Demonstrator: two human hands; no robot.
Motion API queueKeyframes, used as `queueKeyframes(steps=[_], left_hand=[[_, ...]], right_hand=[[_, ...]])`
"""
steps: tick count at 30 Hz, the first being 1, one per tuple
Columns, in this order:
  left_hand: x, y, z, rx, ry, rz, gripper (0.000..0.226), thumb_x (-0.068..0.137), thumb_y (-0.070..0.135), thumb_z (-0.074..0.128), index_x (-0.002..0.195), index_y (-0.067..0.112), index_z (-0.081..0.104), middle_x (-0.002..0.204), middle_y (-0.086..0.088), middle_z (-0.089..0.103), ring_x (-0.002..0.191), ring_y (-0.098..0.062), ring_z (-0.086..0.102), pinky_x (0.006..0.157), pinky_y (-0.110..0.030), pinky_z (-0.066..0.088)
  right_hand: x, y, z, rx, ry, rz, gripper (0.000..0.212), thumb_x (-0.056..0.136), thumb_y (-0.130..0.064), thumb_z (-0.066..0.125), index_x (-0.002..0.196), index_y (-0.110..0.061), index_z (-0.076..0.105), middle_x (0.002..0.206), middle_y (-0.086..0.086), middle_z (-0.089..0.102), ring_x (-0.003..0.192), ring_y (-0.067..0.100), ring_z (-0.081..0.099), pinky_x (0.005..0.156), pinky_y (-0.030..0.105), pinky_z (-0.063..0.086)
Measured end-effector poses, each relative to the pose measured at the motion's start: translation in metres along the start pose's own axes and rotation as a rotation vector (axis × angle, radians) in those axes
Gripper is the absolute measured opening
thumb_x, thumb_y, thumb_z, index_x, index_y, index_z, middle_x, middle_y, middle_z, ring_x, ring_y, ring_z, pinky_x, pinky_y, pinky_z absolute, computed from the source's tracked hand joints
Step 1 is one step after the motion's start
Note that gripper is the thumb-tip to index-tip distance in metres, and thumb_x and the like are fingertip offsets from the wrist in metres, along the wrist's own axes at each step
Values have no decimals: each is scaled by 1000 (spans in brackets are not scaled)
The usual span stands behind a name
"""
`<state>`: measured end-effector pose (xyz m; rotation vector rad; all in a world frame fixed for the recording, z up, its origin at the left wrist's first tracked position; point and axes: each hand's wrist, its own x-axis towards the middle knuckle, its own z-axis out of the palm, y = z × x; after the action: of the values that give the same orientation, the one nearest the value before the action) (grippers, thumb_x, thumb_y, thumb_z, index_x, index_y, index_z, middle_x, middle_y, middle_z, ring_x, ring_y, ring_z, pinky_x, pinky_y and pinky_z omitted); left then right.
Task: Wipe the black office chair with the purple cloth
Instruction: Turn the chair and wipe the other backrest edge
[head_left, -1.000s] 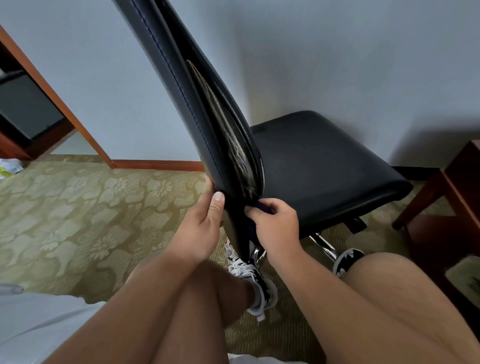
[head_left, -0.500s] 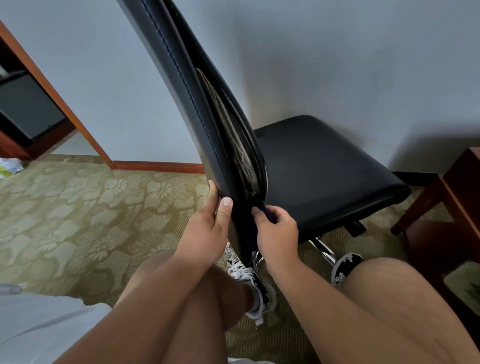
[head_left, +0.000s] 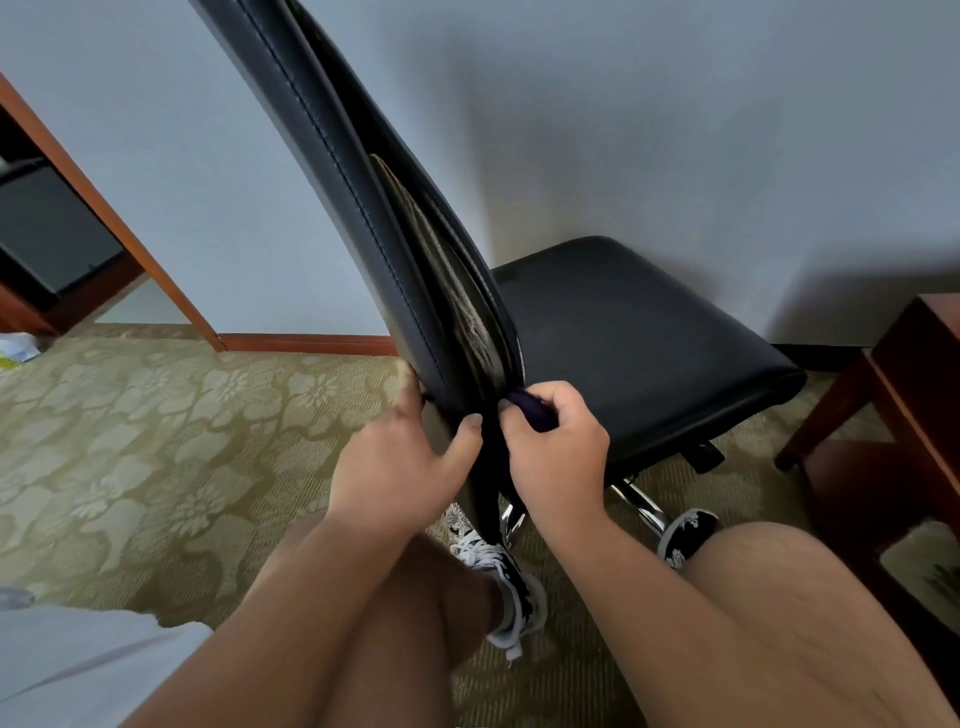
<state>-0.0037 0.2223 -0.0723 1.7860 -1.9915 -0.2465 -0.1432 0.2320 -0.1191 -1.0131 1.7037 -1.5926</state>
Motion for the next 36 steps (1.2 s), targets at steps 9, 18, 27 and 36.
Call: queueKeyframes(steps=[9, 18, 27, 36], left_hand=[[13, 24, 2, 60, -6, -169, 90, 90, 57, 44, 154, 2, 12, 74, -4, 51, 64, -24, 51, 61, -33, 42], [0, 18, 12, -95, 0, -153, 89, 93, 56, 43, 158, 17, -4, 87, -13, 70, 87, -34, 68, 78, -41, 52], [-3, 21, 17, -192, -11, -97, 87, 88, 61, 41, 156, 26, 1, 118, -10, 68, 105, -30, 66, 84, -39, 49], [-2, 19, 17, -191, -10, -102, 84, 92, 57, 45, 156, 20, 4, 105, -8, 70, 99, -31, 67, 79, -39, 49]], right_hand=[[1, 23, 7, -41, -54, 72, 8, 84, -38, 67, 89, -32, 64, 82, -10, 69, 79, 11, 67, 74, 41, 59], [5, 23, 4, 104, -65, 301, 9, 85, -25, 75, 80, -23, 67, 79, -3, 70, 74, 14, 67, 61, 22, 51], [13, 3, -7, 133, 28, 112, 9, 86, -25, 75, 94, -27, 72, 85, -12, 70, 80, -2, 65, 68, 7, 49], [10, 27, 1, 47, -34, 115, 11, 92, -26, 69, 99, -28, 76, 94, -12, 73, 90, 2, 68, 80, 20, 54]])
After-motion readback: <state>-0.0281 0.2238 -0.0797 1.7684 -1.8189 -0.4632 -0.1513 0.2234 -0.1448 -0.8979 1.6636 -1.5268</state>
